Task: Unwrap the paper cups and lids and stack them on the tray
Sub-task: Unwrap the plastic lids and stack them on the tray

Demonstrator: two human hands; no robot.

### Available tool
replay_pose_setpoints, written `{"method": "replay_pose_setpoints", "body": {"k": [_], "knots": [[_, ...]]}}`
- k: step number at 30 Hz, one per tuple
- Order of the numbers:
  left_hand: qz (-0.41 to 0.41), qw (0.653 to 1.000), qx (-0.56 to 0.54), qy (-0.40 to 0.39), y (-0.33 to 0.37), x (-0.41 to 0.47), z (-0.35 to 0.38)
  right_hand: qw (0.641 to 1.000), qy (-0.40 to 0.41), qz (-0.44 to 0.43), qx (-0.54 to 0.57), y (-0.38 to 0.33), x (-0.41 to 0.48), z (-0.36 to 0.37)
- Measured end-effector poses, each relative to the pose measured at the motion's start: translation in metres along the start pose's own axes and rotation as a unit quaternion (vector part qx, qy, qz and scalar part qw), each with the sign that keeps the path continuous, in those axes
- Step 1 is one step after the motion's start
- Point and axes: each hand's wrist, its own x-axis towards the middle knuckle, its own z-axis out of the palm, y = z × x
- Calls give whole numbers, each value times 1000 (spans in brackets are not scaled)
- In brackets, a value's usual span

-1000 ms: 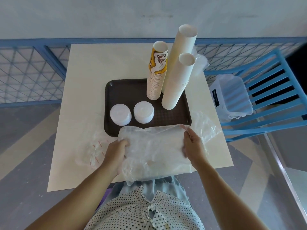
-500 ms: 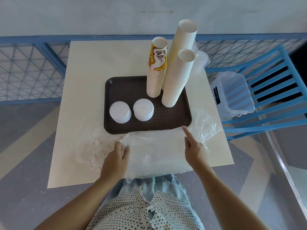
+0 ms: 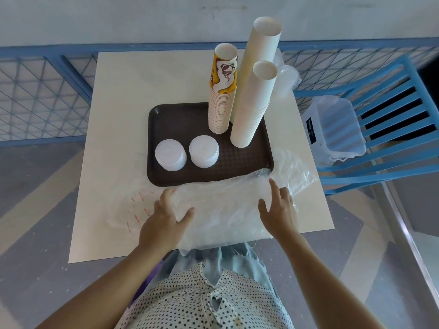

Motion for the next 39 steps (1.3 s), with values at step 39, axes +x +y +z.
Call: {"method": "replay_pose_setpoints", "body": {"k": [39], "knots": [[281,922,250,-88,-31,41,72,984,-48,-110,-134,43,-7,65]]}}
